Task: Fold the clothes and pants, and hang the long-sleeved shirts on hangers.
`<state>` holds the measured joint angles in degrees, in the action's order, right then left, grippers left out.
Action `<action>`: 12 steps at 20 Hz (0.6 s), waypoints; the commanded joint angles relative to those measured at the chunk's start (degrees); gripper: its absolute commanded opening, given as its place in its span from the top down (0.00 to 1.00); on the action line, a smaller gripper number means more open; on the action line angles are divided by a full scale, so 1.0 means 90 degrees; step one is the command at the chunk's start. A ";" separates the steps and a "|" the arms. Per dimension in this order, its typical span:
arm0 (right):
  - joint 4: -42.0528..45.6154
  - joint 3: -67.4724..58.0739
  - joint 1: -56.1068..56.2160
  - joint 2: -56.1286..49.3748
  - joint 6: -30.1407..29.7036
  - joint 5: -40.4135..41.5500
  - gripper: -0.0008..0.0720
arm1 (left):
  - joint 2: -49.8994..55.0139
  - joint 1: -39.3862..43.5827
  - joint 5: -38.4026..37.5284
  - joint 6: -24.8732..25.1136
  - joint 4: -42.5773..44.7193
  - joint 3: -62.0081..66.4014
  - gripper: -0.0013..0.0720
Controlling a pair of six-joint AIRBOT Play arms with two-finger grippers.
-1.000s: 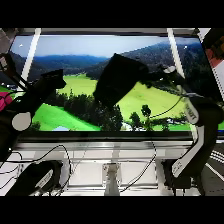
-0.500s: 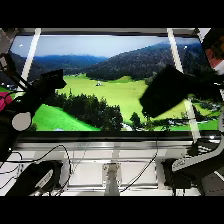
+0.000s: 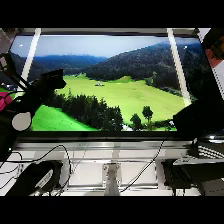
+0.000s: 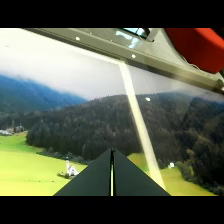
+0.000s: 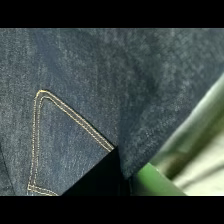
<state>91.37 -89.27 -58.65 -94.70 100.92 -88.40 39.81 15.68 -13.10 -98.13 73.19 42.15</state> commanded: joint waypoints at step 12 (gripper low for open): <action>-0.6074 -0.2888 -0.0277 0.0046 -0.0614 0.0012 0.98 | -0.0002 0.0000 0.0002 0.0000 0.0002 0.0005 0.95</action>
<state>61.91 -107.04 -62.67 -94.32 98.91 -92.40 39.81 15.68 -13.08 -98.13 73.19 42.15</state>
